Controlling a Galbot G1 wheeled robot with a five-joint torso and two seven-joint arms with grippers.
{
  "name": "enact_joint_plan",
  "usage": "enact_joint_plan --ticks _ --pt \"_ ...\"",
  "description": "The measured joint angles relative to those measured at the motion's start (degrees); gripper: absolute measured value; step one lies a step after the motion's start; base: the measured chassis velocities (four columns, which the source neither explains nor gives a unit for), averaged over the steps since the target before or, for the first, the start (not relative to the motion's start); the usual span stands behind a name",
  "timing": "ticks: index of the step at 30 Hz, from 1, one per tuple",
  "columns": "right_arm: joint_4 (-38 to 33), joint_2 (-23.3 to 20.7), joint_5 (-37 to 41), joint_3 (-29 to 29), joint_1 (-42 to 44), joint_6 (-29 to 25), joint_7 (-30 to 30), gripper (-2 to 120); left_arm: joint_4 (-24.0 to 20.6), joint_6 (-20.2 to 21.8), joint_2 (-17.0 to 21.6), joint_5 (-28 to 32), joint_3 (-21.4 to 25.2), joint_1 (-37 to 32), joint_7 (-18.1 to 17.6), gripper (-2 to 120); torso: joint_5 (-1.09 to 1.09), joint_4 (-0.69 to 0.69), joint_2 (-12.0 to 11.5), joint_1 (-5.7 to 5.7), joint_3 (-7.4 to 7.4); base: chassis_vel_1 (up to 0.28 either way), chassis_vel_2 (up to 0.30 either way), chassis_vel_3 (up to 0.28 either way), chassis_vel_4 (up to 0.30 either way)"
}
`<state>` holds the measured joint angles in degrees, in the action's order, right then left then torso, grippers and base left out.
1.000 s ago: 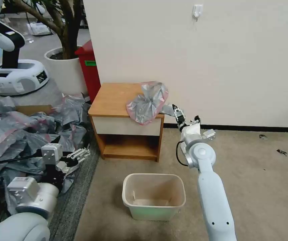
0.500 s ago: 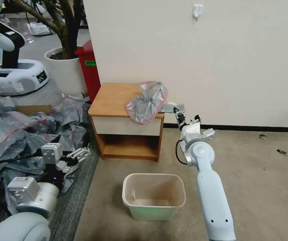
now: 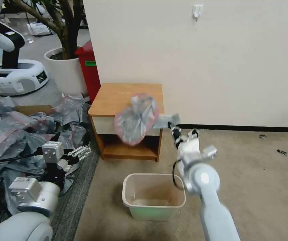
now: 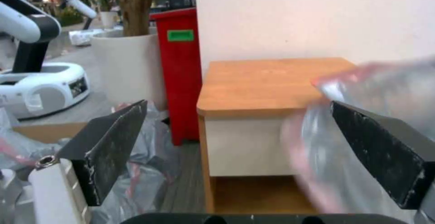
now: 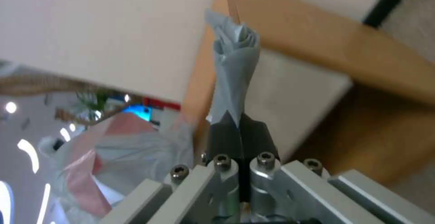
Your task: Pick up the garbage bag from the table and place it over the trash can.
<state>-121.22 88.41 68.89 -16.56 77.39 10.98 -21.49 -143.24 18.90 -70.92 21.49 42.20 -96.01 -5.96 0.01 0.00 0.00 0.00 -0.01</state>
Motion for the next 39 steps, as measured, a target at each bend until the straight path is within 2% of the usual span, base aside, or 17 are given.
enact_joint_plan --ticks 2,4,6,12,20,32,34,35,37,38,39 --pt "-3.0 -1.0 -2.5 2.2 5.3 -0.8 -0.8 0 0.0 0.0 0.2 0.8 0.2 0.4 0.4 100 -0.01 0.0 0.0 0.0 0.0 0.0 0.0 0.0 0.0" --pt "-3.6 -1.3 -3.6 2.9 6.8 -1.1 -1.2 0 0.0 0.0 0.2 1.0 0.3 0.5 0.9 100 -0.01 0.0 0.0 0.0 0.0 0.0 0.0 0.0 0.0" --pt "-4.4 -2.6 -9.4 4.6 11.6 -1.7 -2.3 0 0.0 0.0 0.5 1.3 0.2 1.1 2.1 100 -0.01 0.0 0.0 0.0 0.0 0.0 0.0 0.0 0.0" --pt "-5.7 -5.5 -14.8 5.4 17.3 -2.4 -4.2 0 0.0 -0.2 1.4 2.3 0.5 1.9 2.4 100 0.0 0.0 0.0 0.0 0.0 0.0 0.0 0.0 0.0" --pt "-9.0 -5.7 -16.2 9.1 21.9 -4.6 -7.8 0 0.0 -1.1 1.8 2.6 0.7 2.0 2.4 100 -0.01 0.0 0.0 0.0 0.0 0.0 0.0 0.0 0.0" --pt "-8.2 -6.3 -18.5 12.0 22.8 -6.8 -13.7 0 0.4 -1.2 2.0 2.7 0.2 2.4 2.5 100 -0.01 0.01 0.0 0.0 0.01 0.0 0.0 0.0 0.0" --pt "-8.3 -6.3 -18.7 12.0 22.8 -6.8 -15.1 10 0.5 -1.2 1.9 2.5 -0.2 2.6 2.5 100 -0.01 0.0 0.0 0.0 0.01 0.0 0.0 0.0 0.0" --pt "-8.3 -6.3 -18.7 12.0 22.8 -6.8 -15.1 10 0.5 -1.2 1.9 2.5 -0.2 2.6 2.5 100 -0.01 0.0 0.0 0.0 0.01 0.0 0.0 0.0 0.0" --pt "-8.5 -6.3 -19.2 12.0 22.8 -6.8 -16.8 20 0.7 -1.2 1.9 2.4 -0.4 2.7 2.6 100 -0.01 0.0 0.0 0.0 0.01 0.0 0.0 0.0 0.0" --pt "-8.5 -6.3 -19.2 12.0 22.8 -6.8 -16.8 20 0.7 -1.2 1.9 2.4 -0.4 2.7 2.6 100 -0.01 0.0 0.0 0.0 0.01 0.0 0.0 0.0 0.0" --pt "-8.8 -6.3 -19.4 12.0 22.8 -6.8 -17.4 25 0.7 -1.2 1.9 2.4 -0.5 2.7 2.7 100 0.0 0.0 0.0 0.0 0.01 0.0 0.0 0.0 0.0"
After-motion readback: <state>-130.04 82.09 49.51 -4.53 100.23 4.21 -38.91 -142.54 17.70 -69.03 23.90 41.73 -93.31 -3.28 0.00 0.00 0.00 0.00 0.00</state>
